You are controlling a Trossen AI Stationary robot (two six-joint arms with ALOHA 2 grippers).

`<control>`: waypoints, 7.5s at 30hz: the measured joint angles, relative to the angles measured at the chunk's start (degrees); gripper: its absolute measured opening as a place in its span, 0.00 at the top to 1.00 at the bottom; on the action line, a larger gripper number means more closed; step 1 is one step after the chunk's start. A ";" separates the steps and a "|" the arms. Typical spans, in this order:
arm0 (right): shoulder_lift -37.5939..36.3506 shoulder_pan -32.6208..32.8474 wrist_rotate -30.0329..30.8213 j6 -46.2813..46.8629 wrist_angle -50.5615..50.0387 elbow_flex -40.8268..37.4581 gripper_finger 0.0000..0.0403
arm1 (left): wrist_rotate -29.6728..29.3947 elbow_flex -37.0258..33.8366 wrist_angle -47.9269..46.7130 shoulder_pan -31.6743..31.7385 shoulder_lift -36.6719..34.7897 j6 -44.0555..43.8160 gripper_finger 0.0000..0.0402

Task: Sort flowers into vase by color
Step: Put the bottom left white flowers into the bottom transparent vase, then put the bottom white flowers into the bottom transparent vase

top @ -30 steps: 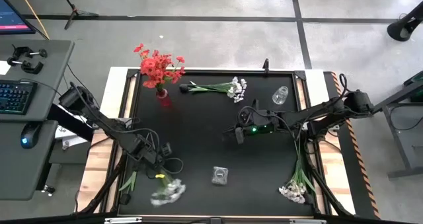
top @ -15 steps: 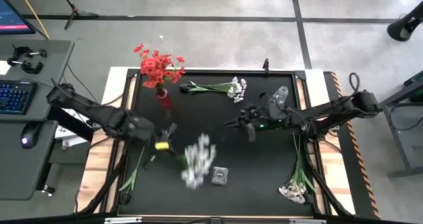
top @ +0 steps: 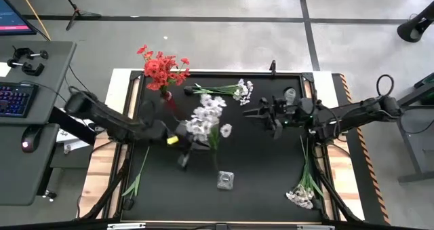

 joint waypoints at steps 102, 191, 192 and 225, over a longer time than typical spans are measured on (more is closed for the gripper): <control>-0.06 0.09 -3.62 -3.95 -73.44 19.81 0.50 | -2.51 4.81 -72.73 -0.69 -21.84 0.76 0.53; 28.82 26.91 -1.53 -24.09 -84.75 7.56 0.96 | -11.01 6.98 -77.26 -0.78 -23.32 3.22 0.53; 28.48 26.47 -0.93 -22.63 -86.41 8.48 0.96 | -12.31 7.67 -77.18 -0.70 -23.92 4.07 0.53; 18.67 27.03 23.29 -11.56 19.51 -2.34 1.00 | -24.02 12.13 -73.55 -0.69 -30.58 6.34 0.53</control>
